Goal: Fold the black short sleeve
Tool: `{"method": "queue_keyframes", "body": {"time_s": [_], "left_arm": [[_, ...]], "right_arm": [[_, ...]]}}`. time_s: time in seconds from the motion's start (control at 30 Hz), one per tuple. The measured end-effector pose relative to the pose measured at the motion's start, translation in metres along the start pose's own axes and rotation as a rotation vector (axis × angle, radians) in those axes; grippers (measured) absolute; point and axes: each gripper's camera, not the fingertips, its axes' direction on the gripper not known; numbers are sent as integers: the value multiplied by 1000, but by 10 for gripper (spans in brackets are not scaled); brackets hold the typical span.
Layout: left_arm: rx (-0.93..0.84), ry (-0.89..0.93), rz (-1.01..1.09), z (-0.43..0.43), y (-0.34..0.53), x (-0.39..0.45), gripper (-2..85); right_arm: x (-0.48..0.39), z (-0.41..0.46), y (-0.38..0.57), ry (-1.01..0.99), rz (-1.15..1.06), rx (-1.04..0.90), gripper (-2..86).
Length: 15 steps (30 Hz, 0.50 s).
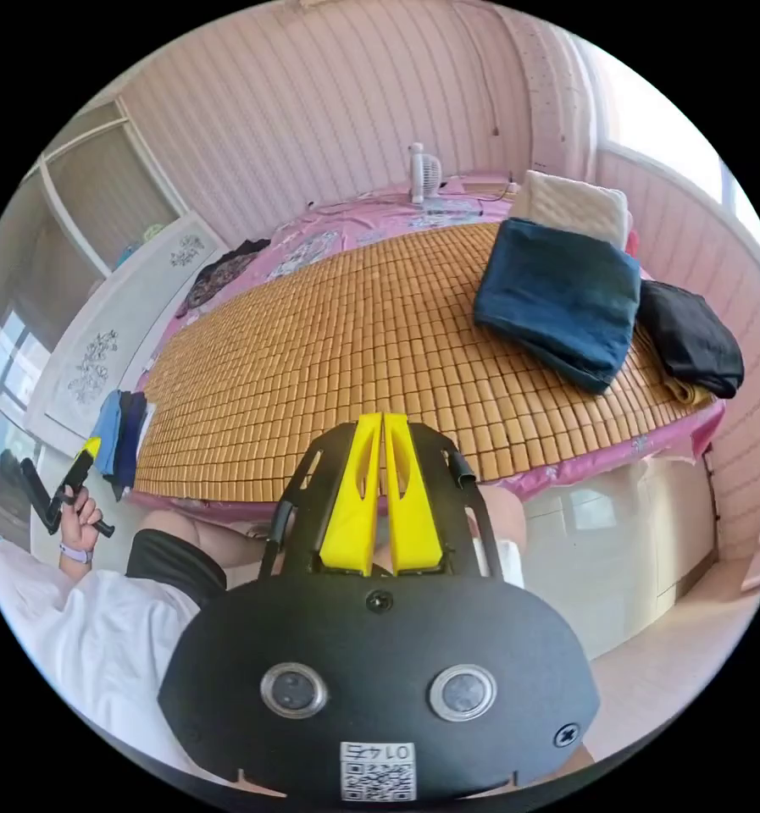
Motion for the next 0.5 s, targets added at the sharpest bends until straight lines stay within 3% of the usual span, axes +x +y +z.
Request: {"method": "queue_keyframes", "body": {"time_s": [0.13,0.3,0.5], "left_arm": [[-36,200,169,81,-66,74,41],[-170,442,384,214,-151,177,90],[-258,522,446,358,-228,276,106]], "right_arm": [[116,-45,30,24,192,60,-2],[236,-79,45,-91,333,69,0],[361,-136,32,-26,403,204,22]]}}
